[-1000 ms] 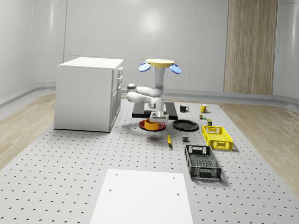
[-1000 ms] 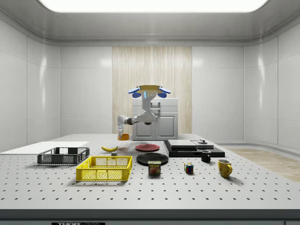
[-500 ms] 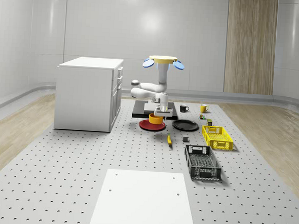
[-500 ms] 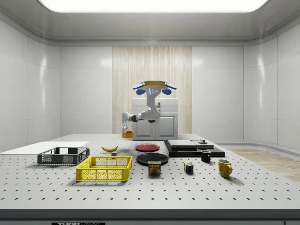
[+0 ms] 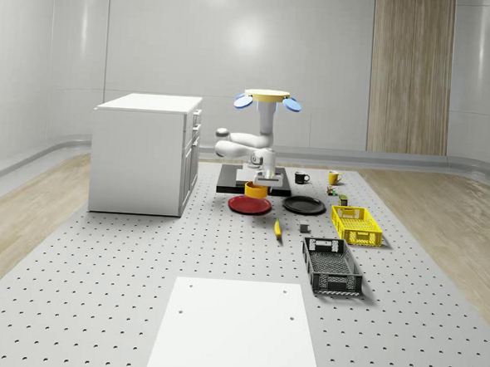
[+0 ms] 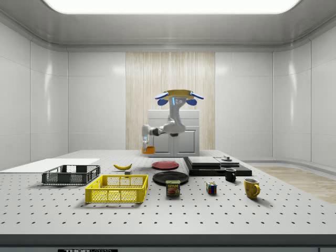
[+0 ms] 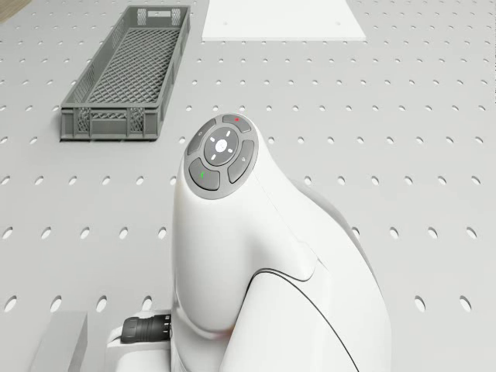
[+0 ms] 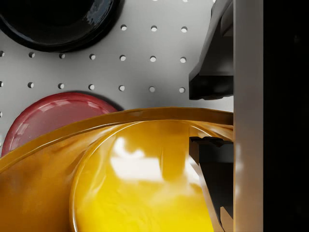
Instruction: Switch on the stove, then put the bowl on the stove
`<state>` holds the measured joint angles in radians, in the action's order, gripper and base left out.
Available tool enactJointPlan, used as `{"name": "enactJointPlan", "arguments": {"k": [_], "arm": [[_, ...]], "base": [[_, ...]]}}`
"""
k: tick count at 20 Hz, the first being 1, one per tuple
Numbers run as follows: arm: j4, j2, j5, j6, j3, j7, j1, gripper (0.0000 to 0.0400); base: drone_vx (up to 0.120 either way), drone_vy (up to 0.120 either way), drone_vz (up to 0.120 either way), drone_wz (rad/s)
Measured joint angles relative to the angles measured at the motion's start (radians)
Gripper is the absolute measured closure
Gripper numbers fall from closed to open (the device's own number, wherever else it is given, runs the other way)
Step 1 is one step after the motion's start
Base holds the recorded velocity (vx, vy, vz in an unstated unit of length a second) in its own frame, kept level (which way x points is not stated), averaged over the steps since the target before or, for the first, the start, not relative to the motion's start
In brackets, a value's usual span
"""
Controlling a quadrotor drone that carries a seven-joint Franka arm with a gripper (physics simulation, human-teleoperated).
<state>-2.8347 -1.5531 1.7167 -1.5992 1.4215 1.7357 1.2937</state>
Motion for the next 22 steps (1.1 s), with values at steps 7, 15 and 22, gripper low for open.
{"name": "enactJointPlan", "arguments": {"k": [7,15,22], "arm": [[0.0,-0.003,-0.002,-0.003,0.0,-0.029,0.001,0.029],[0.008,0.028,0.002,0.012,-0.006,-0.151,-0.053,0.0293],[0.001,0.041,0.016,0.033,-0.006,-0.049,-0.026,0.0283]], "base": [[-0.12,0.0,0.04,0.0],[-0.12,0.0,0.0,0.0],[-0.12,0.0,0.0,0.0]]}}
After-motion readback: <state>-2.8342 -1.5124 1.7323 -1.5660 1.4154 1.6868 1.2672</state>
